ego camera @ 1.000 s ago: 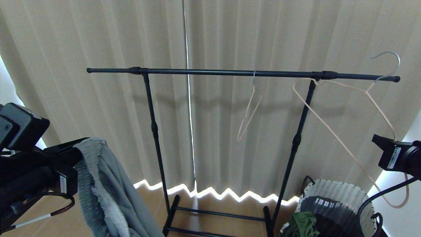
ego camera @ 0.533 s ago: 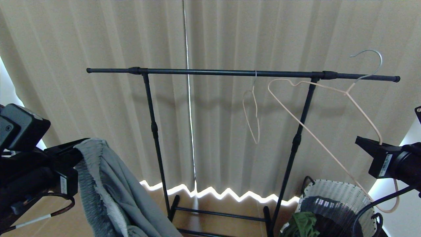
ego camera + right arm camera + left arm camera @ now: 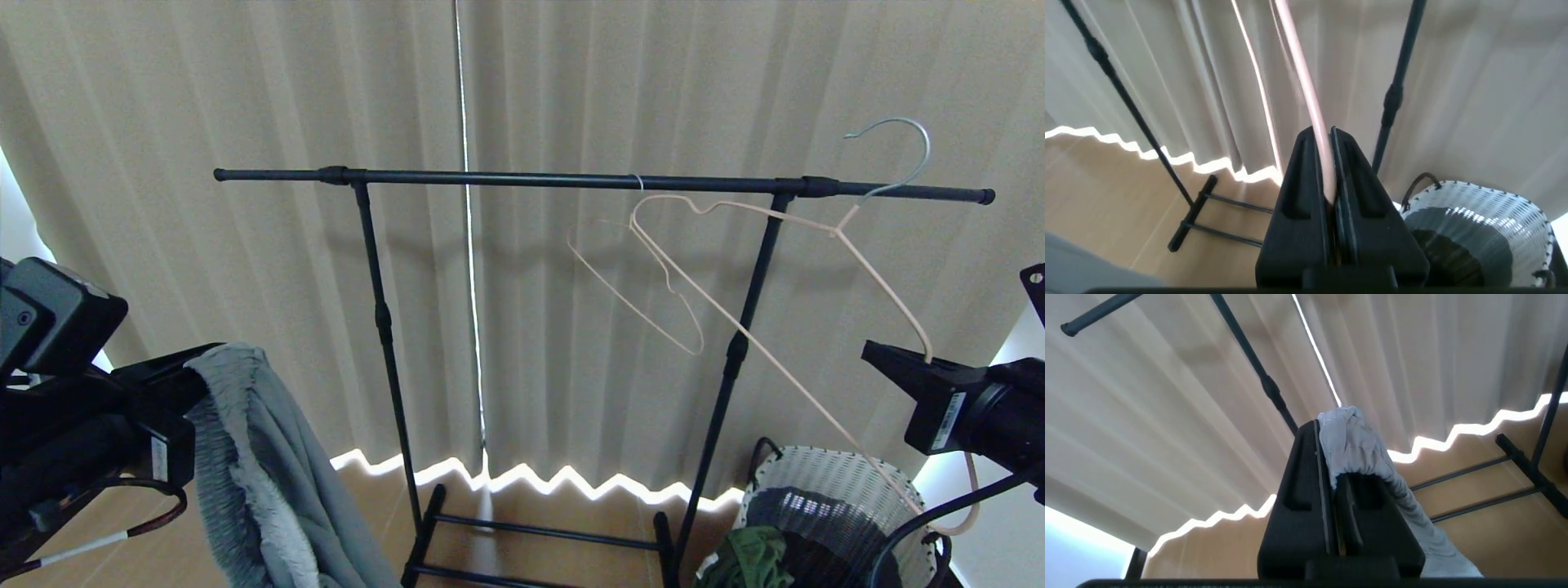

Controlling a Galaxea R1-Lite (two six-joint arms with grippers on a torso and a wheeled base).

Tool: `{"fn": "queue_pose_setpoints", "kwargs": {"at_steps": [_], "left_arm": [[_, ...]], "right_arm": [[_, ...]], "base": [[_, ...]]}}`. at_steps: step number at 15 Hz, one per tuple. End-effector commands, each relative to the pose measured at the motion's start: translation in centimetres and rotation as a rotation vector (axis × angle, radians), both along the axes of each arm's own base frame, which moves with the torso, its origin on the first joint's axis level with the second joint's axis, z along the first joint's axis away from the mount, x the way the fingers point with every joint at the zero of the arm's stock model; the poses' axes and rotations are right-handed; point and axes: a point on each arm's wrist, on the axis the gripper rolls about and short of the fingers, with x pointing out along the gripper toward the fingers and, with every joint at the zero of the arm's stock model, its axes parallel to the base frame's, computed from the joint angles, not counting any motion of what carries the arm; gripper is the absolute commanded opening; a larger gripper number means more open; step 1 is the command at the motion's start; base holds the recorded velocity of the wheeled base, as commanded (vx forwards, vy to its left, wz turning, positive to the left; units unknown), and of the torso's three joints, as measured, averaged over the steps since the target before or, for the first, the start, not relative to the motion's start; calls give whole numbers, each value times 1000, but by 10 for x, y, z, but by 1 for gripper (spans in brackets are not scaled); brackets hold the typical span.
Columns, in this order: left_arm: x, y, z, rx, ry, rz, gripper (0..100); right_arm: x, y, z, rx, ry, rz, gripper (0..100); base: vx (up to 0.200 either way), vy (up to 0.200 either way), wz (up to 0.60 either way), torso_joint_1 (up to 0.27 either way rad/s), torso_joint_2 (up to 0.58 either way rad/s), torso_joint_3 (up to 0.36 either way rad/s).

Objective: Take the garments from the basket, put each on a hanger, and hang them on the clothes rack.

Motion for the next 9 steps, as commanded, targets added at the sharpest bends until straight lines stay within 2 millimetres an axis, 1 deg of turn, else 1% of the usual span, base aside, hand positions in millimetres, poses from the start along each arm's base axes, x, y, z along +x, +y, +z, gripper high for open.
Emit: {"fn": "queue_pose_setpoints", "kwargs": {"at_steps": [1,4,9], "left_arm": [[1,0,0,-1,1,2,0],[1,0,-1,0,4,2,0],[1,0,0,1,1,3,0]], "right_arm": [[0,1,0,-1,0,8,0],[0,1,0,-1,0,8,0],[0,1,0,-2,3,8,0]], "base": [[0,0,0,0,0,0],[0,0,0,0,0,0],[0,200,0,5,3,3]]}}
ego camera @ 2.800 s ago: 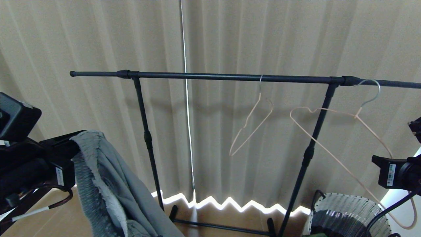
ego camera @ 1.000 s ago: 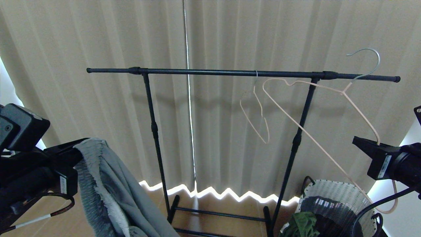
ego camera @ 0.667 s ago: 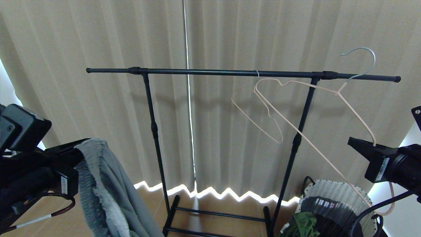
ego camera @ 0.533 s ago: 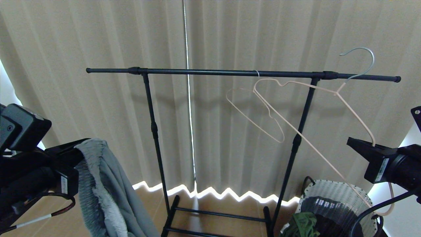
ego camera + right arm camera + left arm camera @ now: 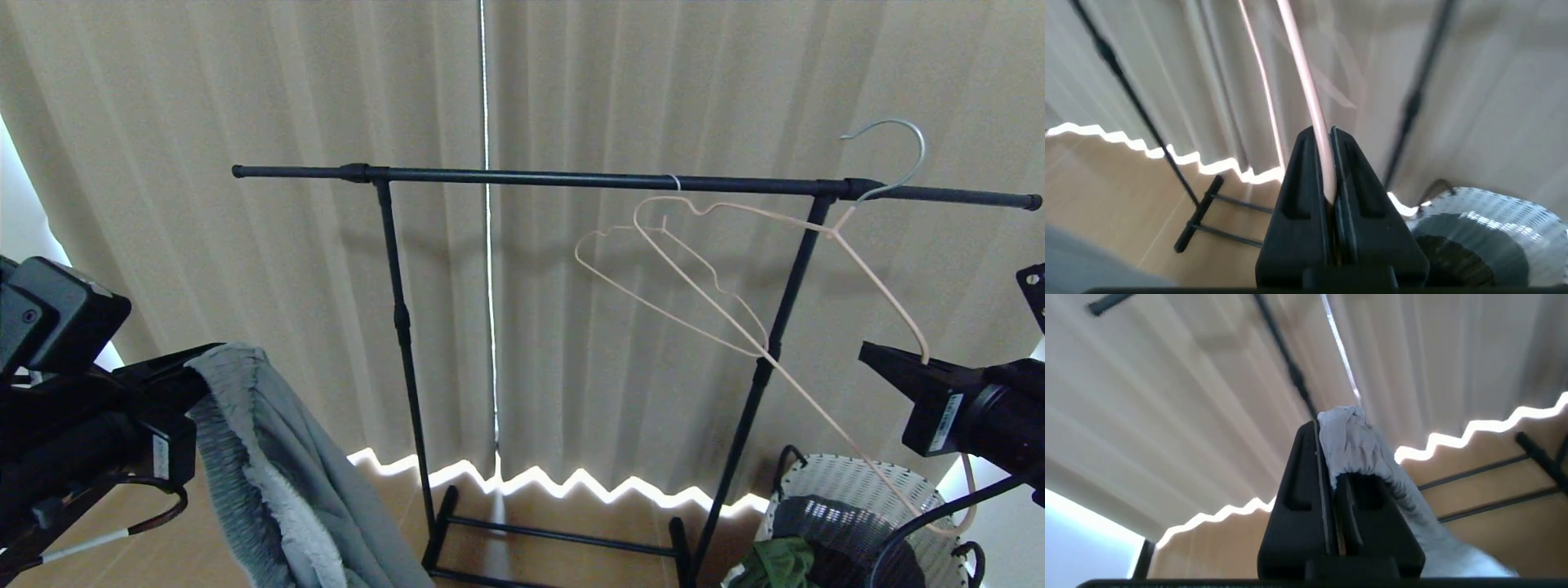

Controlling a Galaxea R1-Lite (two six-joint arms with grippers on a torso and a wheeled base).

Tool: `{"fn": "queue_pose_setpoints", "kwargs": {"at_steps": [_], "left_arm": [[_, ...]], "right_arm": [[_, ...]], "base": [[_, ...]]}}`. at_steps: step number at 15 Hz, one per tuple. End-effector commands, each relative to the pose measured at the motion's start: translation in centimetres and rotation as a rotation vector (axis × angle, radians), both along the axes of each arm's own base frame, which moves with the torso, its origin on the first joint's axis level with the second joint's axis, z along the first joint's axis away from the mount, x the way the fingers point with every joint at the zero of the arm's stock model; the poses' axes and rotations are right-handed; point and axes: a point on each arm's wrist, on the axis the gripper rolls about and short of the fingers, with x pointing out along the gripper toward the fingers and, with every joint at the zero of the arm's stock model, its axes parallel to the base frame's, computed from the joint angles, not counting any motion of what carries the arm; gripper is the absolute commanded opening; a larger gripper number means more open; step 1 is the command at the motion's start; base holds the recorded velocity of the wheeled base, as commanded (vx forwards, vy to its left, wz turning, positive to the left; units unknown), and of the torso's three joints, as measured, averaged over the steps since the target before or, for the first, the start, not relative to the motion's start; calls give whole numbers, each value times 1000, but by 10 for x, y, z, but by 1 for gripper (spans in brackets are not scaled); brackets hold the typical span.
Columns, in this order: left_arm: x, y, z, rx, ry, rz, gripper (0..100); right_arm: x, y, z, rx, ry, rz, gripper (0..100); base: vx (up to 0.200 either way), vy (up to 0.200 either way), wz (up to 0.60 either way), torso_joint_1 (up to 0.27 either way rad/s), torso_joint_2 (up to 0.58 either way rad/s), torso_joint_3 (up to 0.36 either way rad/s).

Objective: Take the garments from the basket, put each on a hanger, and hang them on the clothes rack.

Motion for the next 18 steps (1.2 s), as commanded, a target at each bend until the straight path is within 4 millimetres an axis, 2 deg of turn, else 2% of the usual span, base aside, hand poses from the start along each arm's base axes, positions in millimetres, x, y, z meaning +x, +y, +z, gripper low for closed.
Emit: {"fn": "queue_pose_setpoints", "kwargs": {"at_steps": [1,4,11,15,18], "left_arm": [[0,0,0,0,0,0,0],[1,-1,-1,11,1,-7,0],[-1,0,-7,56,-14,-12,0],[12,-4,-3,54,-5,-4,0],[31,-9,-1,-27,37,38,0]], "right_arm": [[0,0,0,-1,2,0,0],[1,1,-2,-5,10,0,0],[-3,2,-17,-52,65,27,0],[-5,17,-21,-67,85,112,0],[-3,28,-29,-84,124,165,0]], "base": [[0,200,0,2,2,2],[0,200,0,-1,1,2],[0,0,0,0,0,0],[0,0,0,0,0,0],[0,0,0,0,0,0]]}}
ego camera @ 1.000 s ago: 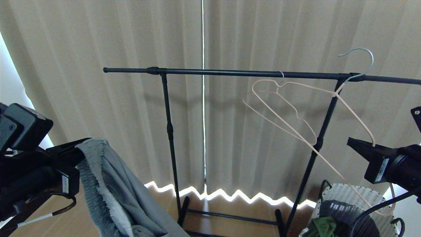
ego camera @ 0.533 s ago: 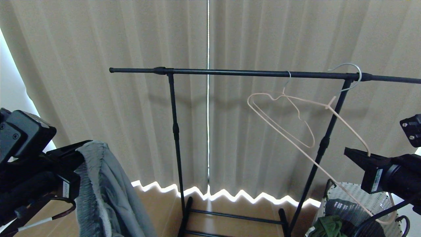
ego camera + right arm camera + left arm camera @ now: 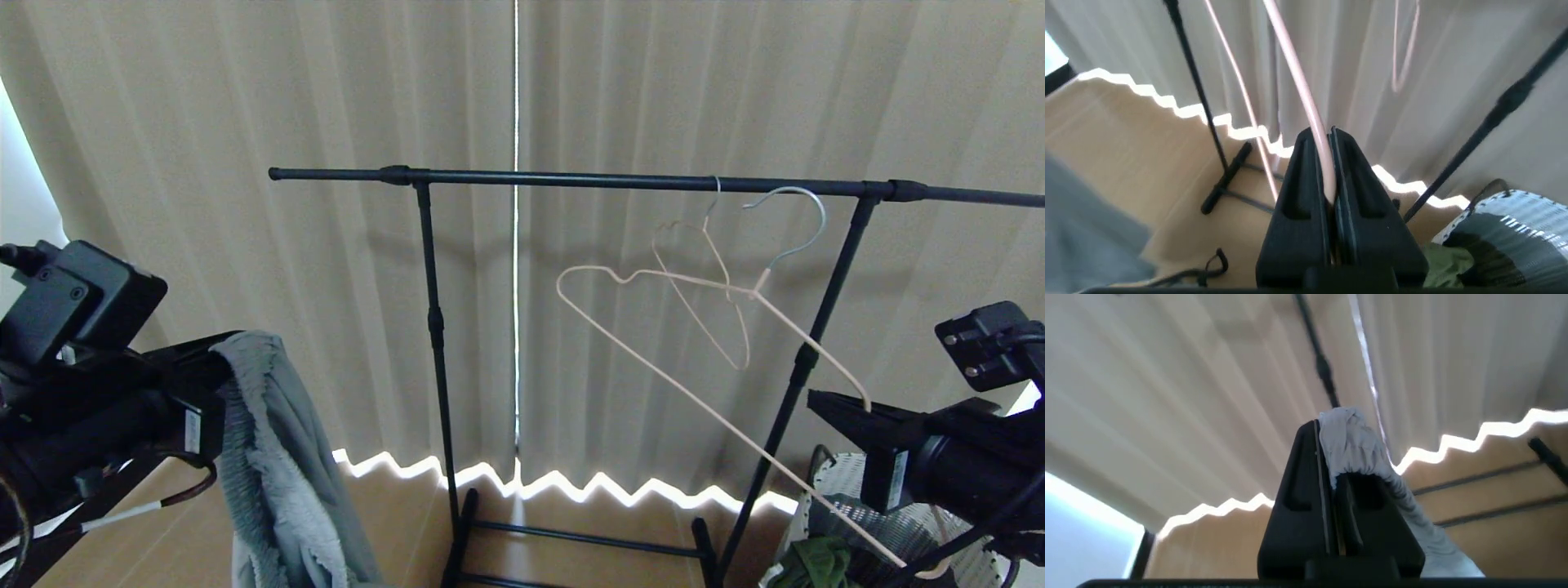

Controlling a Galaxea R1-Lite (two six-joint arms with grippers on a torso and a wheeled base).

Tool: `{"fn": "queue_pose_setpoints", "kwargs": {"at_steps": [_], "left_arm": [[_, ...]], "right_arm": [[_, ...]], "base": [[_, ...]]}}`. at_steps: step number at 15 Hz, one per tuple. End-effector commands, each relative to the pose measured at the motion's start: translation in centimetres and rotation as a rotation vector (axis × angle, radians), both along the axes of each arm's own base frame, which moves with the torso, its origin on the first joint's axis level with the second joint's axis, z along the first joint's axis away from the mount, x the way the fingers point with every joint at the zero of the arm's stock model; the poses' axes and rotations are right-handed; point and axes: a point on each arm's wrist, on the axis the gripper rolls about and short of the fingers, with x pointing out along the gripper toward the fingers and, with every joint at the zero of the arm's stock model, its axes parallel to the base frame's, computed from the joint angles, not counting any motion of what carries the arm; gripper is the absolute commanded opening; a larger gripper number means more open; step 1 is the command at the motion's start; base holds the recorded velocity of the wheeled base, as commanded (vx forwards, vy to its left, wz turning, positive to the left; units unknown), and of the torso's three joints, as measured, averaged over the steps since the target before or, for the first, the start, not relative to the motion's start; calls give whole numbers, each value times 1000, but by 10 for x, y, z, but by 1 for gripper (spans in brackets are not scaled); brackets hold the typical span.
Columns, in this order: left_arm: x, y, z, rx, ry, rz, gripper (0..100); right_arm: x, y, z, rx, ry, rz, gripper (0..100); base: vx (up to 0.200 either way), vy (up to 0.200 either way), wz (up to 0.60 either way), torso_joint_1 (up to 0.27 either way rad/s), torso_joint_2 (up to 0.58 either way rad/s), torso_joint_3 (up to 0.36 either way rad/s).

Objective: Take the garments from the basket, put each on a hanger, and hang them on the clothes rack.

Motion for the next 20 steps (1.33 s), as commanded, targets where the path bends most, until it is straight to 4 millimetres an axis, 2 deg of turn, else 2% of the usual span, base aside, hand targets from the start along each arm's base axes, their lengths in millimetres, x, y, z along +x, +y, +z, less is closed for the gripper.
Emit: {"fn": "queue_pose_setpoints", "kwargs": {"at_steps": [1,2,6,9,12,16,17,20], "left_arm": [[14,-5,-2,-13,31,25,0],[23,-8,-1,-27,42,50,0],[33,-30,7,-69,38,-11,0],[44,-56,2,-116,75,-6,0],[66,-79,8,-164,70,29,0],[91,-98,2,-214,95,49,0],[91,-98,2,-214,95,49,0],[114,-110,2,-218,57,181,0]], "right_arm": [[3,6,-5,-13,22,21,0],[2,7,-4,-10,19,31,0],[-3,16,-4,3,21,83,0],[-8,23,-4,58,40,113,0],[-12,30,-3,63,35,156,0],[-16,42,-2,62,39,223,0],[-16,42,-2,62,39,223,0],[-20,48,0,66,39,269,0]], "base": [[0,0,0,0,0,0],[0,0,0,0,0,0],[0,0,0,0,0,0],[0,0,0,0,0,0],[0,0,0,0,0,0],[0,0,0,0,0,0],[0,0,0,0,0,0],[0,0,0,0,0,0]]}}
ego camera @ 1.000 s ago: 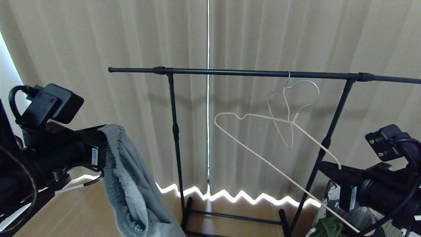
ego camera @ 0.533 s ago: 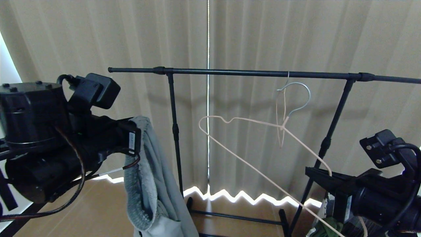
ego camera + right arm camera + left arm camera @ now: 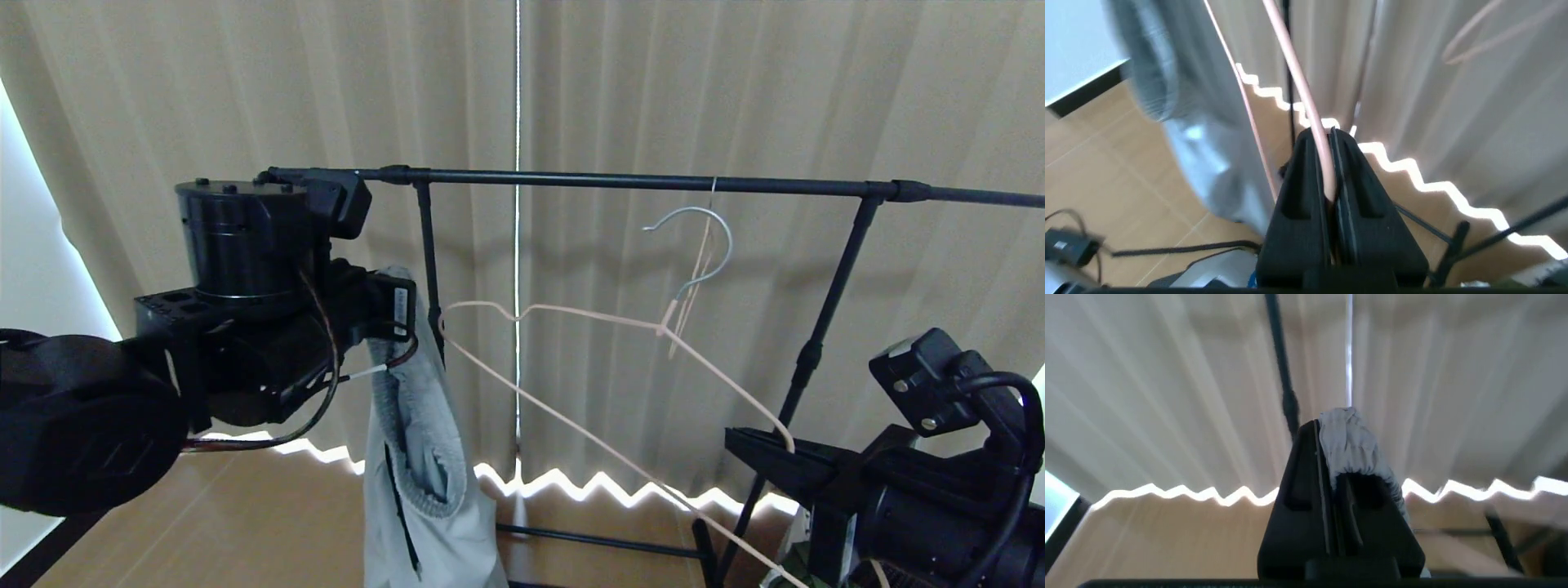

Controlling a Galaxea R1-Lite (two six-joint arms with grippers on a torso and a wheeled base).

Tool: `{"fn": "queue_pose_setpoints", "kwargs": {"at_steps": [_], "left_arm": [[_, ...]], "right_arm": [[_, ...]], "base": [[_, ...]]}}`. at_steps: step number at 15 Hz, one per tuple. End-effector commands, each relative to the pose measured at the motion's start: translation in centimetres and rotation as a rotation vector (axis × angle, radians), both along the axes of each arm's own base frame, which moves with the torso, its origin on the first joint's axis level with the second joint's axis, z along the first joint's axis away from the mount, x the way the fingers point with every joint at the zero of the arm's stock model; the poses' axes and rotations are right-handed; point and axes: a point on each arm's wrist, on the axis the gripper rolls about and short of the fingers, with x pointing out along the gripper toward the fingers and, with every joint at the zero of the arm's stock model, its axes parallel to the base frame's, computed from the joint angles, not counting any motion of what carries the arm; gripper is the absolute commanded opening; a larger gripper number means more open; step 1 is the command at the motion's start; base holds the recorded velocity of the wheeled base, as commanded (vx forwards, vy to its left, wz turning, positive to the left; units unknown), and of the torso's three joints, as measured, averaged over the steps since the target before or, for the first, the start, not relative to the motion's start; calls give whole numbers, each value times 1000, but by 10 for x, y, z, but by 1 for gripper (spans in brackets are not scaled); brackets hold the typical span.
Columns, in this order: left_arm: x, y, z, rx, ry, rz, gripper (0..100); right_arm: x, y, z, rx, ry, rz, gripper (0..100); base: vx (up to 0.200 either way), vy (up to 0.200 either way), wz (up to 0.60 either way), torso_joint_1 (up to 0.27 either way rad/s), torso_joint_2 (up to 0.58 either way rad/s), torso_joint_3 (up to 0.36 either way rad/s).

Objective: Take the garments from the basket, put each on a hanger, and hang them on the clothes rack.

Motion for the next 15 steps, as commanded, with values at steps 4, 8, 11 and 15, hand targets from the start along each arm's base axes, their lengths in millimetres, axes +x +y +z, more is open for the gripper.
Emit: {"fn": "queue_pose_setpoints", "kwargs": {"at_steps": [4,8,11,15], "left_arm": [[19,-10,-6,12,5,35,0],[29,10,-6,44,0,135,0],[27,7,-7,40,1,126,0],[25,5,-5,36,-6,117,0]], "right_arm": [[2,7,0,-2,11,34,0],[1,5,3,9,-2,33,0],[2,12,-1,-2,17,63,0],[6,24,-3,-17,34,100,0]], "base": [[0,0,0,0,0,0],[0,0,0,0,0,0],[0,0,0,0,0,0],[0,0,0,0,0,0]]}}
